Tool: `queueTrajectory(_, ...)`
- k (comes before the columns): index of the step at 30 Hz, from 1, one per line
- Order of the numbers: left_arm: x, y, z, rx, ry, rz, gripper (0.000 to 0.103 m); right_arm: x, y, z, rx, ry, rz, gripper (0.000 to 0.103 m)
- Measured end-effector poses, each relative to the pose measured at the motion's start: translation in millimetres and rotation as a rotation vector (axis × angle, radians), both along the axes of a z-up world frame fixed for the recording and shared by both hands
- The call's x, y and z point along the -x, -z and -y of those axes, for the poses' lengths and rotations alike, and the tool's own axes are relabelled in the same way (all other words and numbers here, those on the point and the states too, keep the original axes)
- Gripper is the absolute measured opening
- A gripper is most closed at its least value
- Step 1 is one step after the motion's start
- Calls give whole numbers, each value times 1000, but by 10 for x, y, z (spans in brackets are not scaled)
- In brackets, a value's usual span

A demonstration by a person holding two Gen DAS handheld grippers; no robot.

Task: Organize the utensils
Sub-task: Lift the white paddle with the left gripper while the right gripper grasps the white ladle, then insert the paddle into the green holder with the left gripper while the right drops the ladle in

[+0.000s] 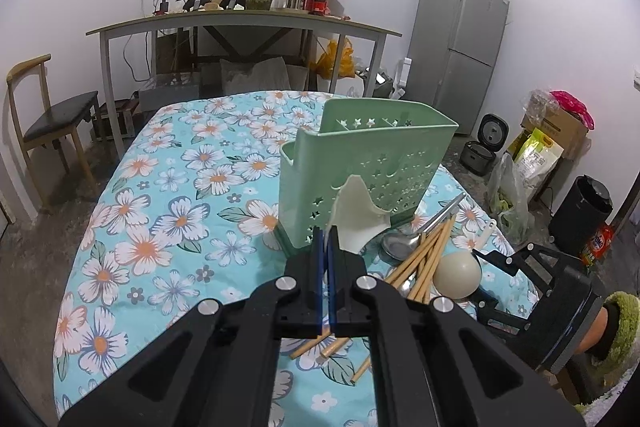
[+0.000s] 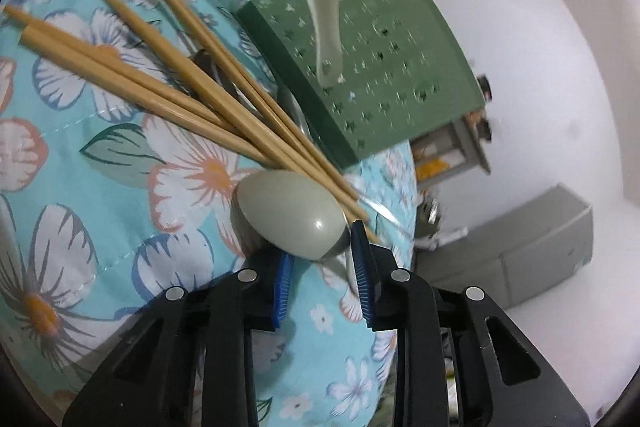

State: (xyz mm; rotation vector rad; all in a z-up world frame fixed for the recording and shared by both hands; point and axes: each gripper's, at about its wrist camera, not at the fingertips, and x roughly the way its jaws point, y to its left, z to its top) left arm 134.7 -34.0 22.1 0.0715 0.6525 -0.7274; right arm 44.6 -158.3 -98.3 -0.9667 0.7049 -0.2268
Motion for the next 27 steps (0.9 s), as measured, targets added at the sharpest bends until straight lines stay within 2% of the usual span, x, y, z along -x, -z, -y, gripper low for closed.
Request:
queueTrajectory(6, 47, -3, 11, -3, -11, 3, 1, -13, 23, -66, 46, -46, 6, 22)
queueTrajectory(10, 93, -57, -5, -4, -18, 17, 1, -6, -10, -85, 63, -43, 33, 7)
queueTrajectory(11, 111, -87, -11, -3, -18, 25, 1, -22, -38, -53, 58, -38, 43, 6)
queueTrajectory(17, 216, -309, -44, 20, -10, 83, 1, 64, -364, 22, -73, 25, 93, 5)
queueTrajectory(23, 261, -674, -124, 60, -15, 169, 1, 88, -802, 309, -286, 143, 159, 4)
queueTrajectory(27, 211, -951, -187, 24, -45, 260, 1, 129, -1060, 479, -451, 205, 213, 4)
